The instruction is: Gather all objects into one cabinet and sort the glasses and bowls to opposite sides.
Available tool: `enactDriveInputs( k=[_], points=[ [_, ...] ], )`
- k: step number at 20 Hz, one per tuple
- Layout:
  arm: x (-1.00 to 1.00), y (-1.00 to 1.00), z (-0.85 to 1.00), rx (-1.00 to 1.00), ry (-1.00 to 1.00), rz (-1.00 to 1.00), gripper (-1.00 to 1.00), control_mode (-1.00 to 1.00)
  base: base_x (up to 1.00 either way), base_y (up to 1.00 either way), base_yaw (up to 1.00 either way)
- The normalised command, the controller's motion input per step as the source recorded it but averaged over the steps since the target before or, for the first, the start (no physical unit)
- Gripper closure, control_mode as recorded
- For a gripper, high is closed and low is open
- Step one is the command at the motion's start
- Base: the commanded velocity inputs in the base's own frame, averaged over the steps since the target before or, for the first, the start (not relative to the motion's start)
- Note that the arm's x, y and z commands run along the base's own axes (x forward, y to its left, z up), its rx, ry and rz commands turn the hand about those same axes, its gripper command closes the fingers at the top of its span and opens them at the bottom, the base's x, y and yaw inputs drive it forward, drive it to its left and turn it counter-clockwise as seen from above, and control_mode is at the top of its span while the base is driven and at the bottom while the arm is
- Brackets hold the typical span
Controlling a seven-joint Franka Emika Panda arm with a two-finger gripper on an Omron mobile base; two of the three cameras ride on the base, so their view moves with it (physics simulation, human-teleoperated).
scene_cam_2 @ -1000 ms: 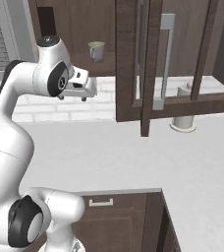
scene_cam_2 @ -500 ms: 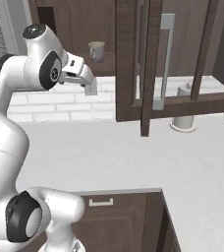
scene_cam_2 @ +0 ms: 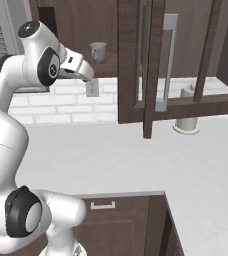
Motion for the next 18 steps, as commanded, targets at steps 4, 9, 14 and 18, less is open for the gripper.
enactDriveInputs(
  k=[4,9,14,18],
  points=[
    [0.31,0.00,0.00,0.00,0.00,0.00,-1.00,-1.00,0.00,0.00,0.00],
    [0.53,0.00,0.00,0.00,0.02,0.02,-1.00,-1.00,0.00,0.00,0.00],
    [0.62,0.00,0.00,0.00,0.05,0.07,-1.00,-1.00,0.00,0.00,0.00],
    [0.67,0.00,0.01,0.00,0.02,0.10,-1.00,-1.00,0.00,0.00,0.00]
  ],
)
